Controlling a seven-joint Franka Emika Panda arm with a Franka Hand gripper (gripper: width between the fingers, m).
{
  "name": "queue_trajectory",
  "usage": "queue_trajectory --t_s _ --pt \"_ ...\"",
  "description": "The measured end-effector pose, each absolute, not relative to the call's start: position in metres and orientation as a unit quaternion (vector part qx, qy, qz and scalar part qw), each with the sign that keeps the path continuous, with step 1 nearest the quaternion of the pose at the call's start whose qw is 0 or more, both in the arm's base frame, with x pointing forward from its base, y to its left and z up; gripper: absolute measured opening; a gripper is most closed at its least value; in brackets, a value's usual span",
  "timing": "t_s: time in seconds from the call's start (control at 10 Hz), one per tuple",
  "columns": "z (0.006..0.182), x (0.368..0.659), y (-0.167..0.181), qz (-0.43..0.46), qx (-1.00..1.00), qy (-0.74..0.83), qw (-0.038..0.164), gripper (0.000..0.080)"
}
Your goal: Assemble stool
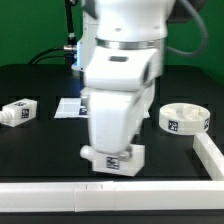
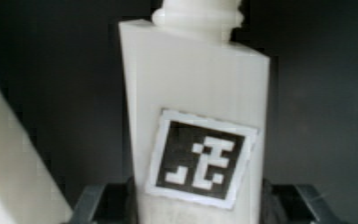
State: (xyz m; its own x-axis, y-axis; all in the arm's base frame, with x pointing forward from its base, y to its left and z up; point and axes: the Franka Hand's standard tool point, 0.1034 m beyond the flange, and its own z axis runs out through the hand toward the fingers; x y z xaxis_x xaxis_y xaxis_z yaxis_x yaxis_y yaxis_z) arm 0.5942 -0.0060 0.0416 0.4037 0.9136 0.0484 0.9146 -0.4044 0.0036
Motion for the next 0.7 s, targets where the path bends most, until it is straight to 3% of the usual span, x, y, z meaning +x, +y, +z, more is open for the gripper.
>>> queue_trajectory --t_s 0.2,0.7 --pt "0.036 0.557 -0.065 -0.021 -0.874 -0.486 0.024 0.0317" --pt "0.030 0.553 -0.072 -0.019 -0.876 -0.481 0.027 0.0320"
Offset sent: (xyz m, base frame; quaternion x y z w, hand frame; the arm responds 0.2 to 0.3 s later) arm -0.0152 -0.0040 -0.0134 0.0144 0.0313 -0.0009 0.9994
